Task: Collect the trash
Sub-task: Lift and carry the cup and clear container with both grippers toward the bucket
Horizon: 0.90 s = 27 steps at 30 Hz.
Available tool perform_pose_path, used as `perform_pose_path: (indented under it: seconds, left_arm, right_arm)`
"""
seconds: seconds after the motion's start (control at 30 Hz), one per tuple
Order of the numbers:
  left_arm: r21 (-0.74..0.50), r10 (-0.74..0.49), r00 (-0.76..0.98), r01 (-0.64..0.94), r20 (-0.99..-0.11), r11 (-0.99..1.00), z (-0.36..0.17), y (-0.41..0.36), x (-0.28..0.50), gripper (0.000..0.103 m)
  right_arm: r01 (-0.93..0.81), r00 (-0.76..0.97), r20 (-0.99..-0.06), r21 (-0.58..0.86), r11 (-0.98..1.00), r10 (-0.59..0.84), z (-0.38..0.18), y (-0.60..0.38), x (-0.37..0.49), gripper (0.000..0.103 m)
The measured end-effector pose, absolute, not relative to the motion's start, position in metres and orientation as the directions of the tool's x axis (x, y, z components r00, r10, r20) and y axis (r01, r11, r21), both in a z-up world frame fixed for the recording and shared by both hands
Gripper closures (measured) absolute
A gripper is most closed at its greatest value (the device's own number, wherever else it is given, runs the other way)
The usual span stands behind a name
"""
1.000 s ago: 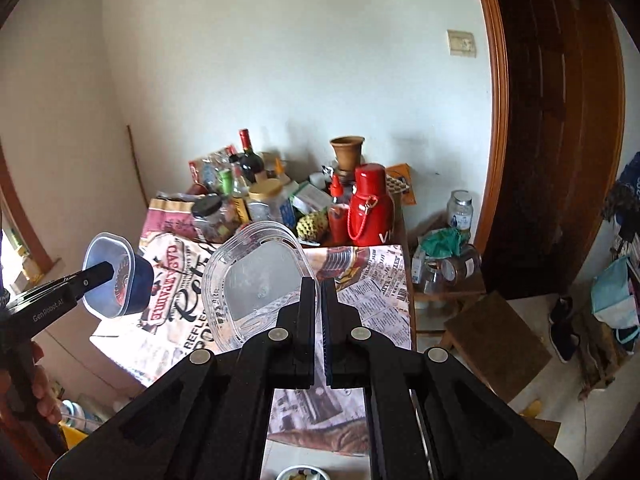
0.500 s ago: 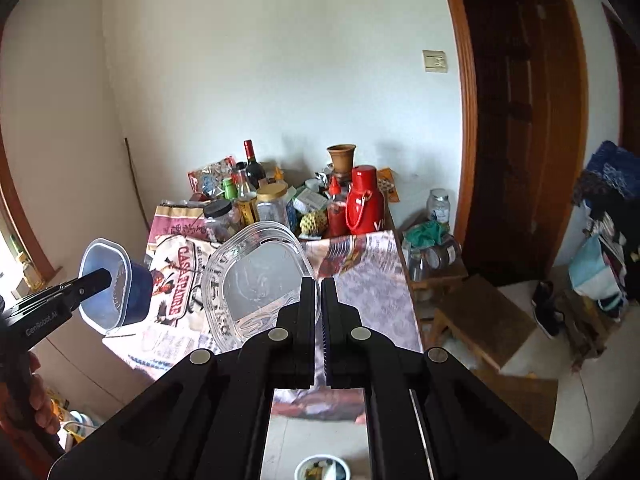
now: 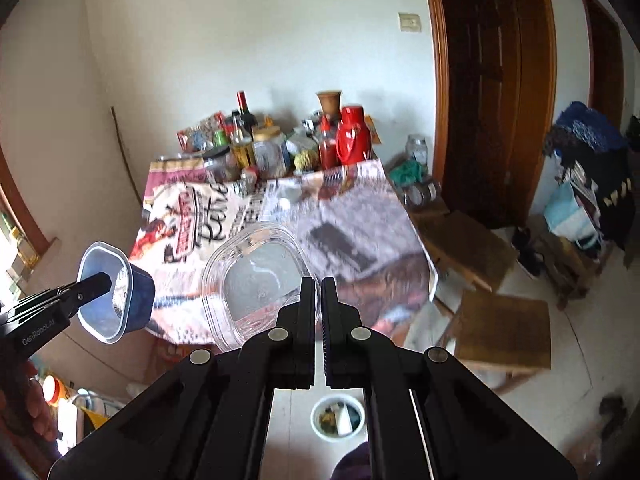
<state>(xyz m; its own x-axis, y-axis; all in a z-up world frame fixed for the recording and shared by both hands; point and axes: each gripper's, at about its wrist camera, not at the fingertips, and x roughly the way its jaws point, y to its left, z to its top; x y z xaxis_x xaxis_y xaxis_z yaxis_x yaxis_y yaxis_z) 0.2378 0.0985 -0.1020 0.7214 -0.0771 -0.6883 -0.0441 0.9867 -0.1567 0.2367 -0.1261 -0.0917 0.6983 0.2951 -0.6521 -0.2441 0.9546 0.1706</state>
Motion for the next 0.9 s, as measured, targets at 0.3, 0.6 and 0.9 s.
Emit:
perform_pose_path:
  seconds: [0.3, 0.6, 0.9]
  left_arm:
    - [-0.165, -0.094, 0.633, -0.054, -0.769, 0.985, -0.147, 0.093, 0.224, 0.099]
    - [-0.185, -0.096, 0.519, -0.122, -0.850, 0.975, -0.234, 0.080, 0.242, 0.099]
    - [-0.160, -0.067, 0.412, -0.196, -0.909, 0.967, -0.359, 0.071, 0.265, 0.099]
  right_arm:
    - [-0.244, 0.636, -0.718, 0.158, 0.957, 0.281, -0.126, -0.126, 0.225, 0.100]
    - [-0.289, 0.533, -0.800, 0.137, 0.948, 0.278, -0.198, -0.125, 0.246, 0.100]
    - [-0.356, 0.432, -0.859, 0.116, 0.927, 0.274, -0.299, -0.118, 0.270, 0.100]
